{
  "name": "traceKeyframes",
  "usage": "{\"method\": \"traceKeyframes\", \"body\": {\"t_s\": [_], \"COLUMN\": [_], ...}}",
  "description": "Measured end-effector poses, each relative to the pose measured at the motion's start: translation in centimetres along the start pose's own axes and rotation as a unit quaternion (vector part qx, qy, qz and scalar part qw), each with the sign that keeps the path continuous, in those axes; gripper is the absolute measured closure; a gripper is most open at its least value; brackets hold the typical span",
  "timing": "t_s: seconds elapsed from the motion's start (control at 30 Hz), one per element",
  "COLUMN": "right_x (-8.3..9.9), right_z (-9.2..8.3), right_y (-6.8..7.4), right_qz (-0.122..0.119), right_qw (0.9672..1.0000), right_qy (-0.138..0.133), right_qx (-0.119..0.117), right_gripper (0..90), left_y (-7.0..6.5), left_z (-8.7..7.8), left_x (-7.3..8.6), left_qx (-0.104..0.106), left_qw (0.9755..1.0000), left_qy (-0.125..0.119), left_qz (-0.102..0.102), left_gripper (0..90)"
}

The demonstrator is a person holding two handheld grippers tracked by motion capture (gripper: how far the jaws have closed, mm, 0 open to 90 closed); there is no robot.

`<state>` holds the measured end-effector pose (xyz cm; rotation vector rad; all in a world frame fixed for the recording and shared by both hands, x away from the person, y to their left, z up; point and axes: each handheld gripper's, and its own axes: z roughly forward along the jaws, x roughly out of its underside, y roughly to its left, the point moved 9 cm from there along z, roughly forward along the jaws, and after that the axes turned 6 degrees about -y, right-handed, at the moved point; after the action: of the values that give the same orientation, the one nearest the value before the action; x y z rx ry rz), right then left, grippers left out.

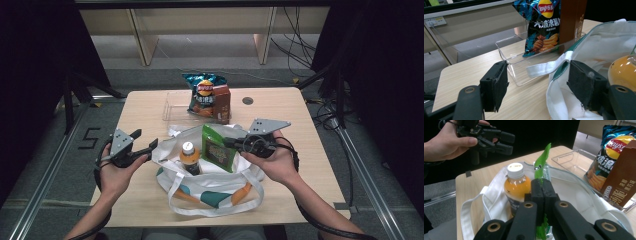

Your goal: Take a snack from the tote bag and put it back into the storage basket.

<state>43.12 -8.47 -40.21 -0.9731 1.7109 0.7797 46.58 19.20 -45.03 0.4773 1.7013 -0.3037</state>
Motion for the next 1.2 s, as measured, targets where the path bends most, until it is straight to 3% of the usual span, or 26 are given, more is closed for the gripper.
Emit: {"method": "traceKeyframes", "body": {"t_s": [0.07,0.1,0.17,0.23,0.4,0.47,0.53,0.73,0.8,0.83,0.87,0.9,0.97,1.0,1.03,1.2], "right_x": [-0.2,-0.2,-0.4,-0.6,-1.3,-1.4,-1.5,-2.1,-2.1,-2.3,-2.3,-2.6,-2.5,-2.9,-2.9,-3.4], "right_z": [0.1,0.1,0.2,0.1,0.1,0.2,0.1,0.2,0.1,0.2,0.1,0.1,0.1,0.1,0.1,0.2], "right_y": [-0.3,-0.1,-0.3,-0.5,-0.6,-0.6,-0.4,-1.0,-0.9,-1.1,-0.8,-1.1,-0.8,-1.1,-0.9,-0.8], "right_qz": [-0.014,0.002,-0.012,-0.008,-0.025,-0.019,-0.006,-0.027,-0.02,-0.033,-0.017,-0.033,-0.02,-0.033,-0.022,-0.022], "right_qw": [0.9999,1.0,0.9998,0.9997,0.9994,0.9993,0.9997,0.9988,0.9992,0.9987,0.9993,0.9985,0.9992,0.9985,0.999,0.9989], "right_qy": [-0.007,-0.006,-0.014,-0.019,-0.021,-0.03,-0.023,-0.037,-0.03,-0.035,-0.031,-0.04,-0.032,-0.041,-0.037,-0.041], "right_qx": [0.0,0.005,-0.003,0.011,0.005,0.012,-0.001,0.016,0.015,0.015,0.011,0.017,0.011,0.017,0.013,0.011], "right_gripper": [90.0,90.0,90.0,90.0,90.0,90.0,90.0,90.0,90.0,90.0,90.0,90.0,90.0,90.0,90.0,90.0], "left_y": [0.0,0.0,0.0,0.0,0.0,0.0,0.1,0.1,0.1,0.1,0.1,0.1,0.1,0.1,0.1,0.1], "left_z": [0.0,0.0,0.0,0.0,0.0,0.0,0.0,0.0,0.0,0.0,0.0,0.0,0.0,0.1,0.1,0.1], "left_x": [0.0,0.0,0.0,0.0,0.0,0.0,-0.1,-0.1,-0.1,-0.1,-0.1,-0.1,-0.1,-0.1,0.0,-0.1], "left_qx": [0.0,0.0,0.0,0.0,0.0,-0.001,-0.002,-0.002,-0.001,-0.002,-0.002,-0.002,-0.002,-0.002,-0.001,-0.002], "left_qw": [1.0,1.0,1.0,1.0,1.0,1.0,1.0,1.0,1.0,1.0,1.0,1.0,1.0,1.0,1.0,1.0], "left_qy": [0.0,0.0,0.0,0.0,0.0,0.0,-0.001,-0.002,-0.002,-0.002,-0.002,-0.002,-0.002,-0.002,-0.001,-0.002], "left_qz": [0.0,0.0,0.0,0.0,0.0,0.0,-0.002,-0.001,-0.001,-0.001,-0.002,-0.003,-0.002,-0.002,-0.001,-0.001], "left_gripper": [31.4,31.4,31.5,31.5,31.5,31.5,31.6,31.6,31.6,31.6,31.6,31.6,31.6,31.6,31.6,31.7]}}
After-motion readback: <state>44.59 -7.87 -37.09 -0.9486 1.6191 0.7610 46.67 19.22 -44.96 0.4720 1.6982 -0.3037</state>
